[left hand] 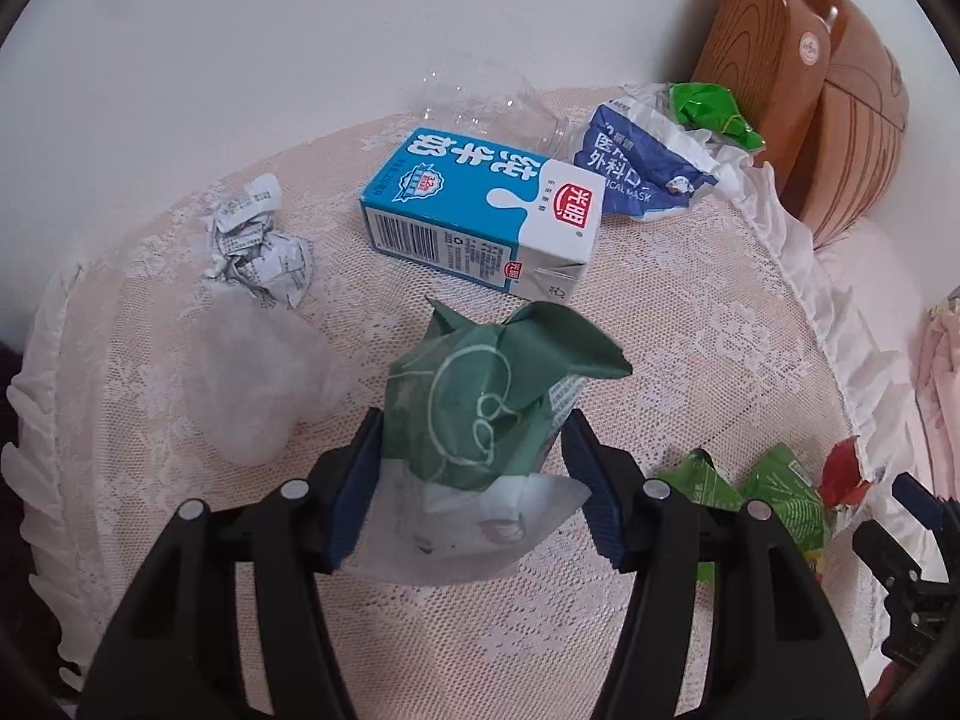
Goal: Collect trash
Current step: 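Grasp the green-and-white plastic bag with the left tool while the right tool grasps the red-and-silver packet, then drop the red packet and the plastic bag into the green wastebasket with both tools, then move both tools back over the table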
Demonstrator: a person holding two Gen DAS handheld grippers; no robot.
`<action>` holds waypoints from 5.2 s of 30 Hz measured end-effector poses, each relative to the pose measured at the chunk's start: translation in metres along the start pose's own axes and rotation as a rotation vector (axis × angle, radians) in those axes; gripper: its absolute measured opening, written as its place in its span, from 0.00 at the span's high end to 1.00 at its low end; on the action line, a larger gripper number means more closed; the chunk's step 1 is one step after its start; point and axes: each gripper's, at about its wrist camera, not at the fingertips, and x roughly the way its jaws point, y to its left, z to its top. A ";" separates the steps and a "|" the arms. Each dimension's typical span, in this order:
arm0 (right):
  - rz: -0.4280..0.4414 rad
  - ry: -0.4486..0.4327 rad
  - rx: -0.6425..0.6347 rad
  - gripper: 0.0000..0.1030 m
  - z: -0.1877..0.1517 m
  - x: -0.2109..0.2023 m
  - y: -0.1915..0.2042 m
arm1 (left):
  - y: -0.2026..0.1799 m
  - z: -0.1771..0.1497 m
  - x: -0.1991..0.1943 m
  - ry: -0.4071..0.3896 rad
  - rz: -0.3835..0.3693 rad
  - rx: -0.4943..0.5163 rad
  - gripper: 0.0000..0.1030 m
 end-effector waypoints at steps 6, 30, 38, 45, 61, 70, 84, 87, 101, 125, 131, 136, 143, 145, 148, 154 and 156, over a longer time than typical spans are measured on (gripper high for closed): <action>-0.026 0.026 -0.105 0.26 -0.001 0.016 0.000 | -0.001 -0.014 -0.026 -0.003 -0.048 0.012 0.44; 0.034 -0.011 0.038 0.66 -0.033 -0.044 -0.020 | -0.039 -0.076 -0.095 -0.012 -0.096 0.136 0.44; 0.037 0.013 0.138 0.66 -0.117 -0.105 -0.047 | -0.109 -0.150 -0.128 0.035 -0.193 0.248 0.44; 0.013 0.013 0.202 0.66 -0.181 -0.139 -0.078 | -0.172 -0.206 -0.146 0.066 -0.247 0.360 0.44; -0.124 -0.012 0.398 0.66 -0.283 -0.199 -0.173 | -0.316 -0.300 -0.139 0.135 -0.333 0.665 0.44; -0.179 0.071 0.506 0.66 -0.345 -0.201 -0.216 | -0.376 -0.367 -0.084 0.262 -0.332 0.799 0.44; -0.179 0.090 0.537 0.65 -0.365 -0.197 -0.236 | -0.390 -0.370 -0.081 0.279 -0.360 0.814 0.15; -0.178 0.090 0.540 0.64 -0.363 -0.196 -0.236 | -0.390 -0.367 -0.084 0.275 -0.363 0.819 0.12; -0.153 0.169 0.510 0.63 -0.363 -0.167 -0.224 | -0.372 -0.346 -0.092 0.228 -0.310 0.774 0.10; -0.194 0.270 0.482 0.20 -0.358 -0.137 -0.200 | -0.327 -0.313 -0.106 0.144 -0.254 0.625 0.10; -0.229 0.124 0.380 0.07 -0.295 -0.165 -0.179 | -0.272 -0.253 -0.142 -0.001 -0.189 0.468 0.08; -0.168 0.008 0.282 0.05 -0.231 -0.174 -0.148 | -0.210 -0.212 -0.162 -0.080 -0.120 0.332 0.08; -0.071 -0.032 0.145 0.05 -0.168 -0.158 -0.094 | -0.128 -0.179 -0.163 -0.102 -0.059 0.174 0.07; -0.040 -0.029 0.100 0.05 -0.153 -0.149 -0.074 | -0.111 -0.175 -0.160 -0.098 -0.051 0.144 0.07; 0.002 -0.024 0.030 0.05 -0.136 -0.138 -0.048 | -0.090 -0.171 -0.158 -0.098 -0.046 0.118 0.07; 0.078 0.008 -0.178 0.05 -0.097 -0.088 0.003 | -0.062 -0.164 -0.149 -0.087 -0.039 0.115 0.08; 0.090 0.004 -0.241 0.05 -0.081 -0.069 0.018 | -0.053 -0.163 -0.144 -0.076 -0.035 0.113 0.07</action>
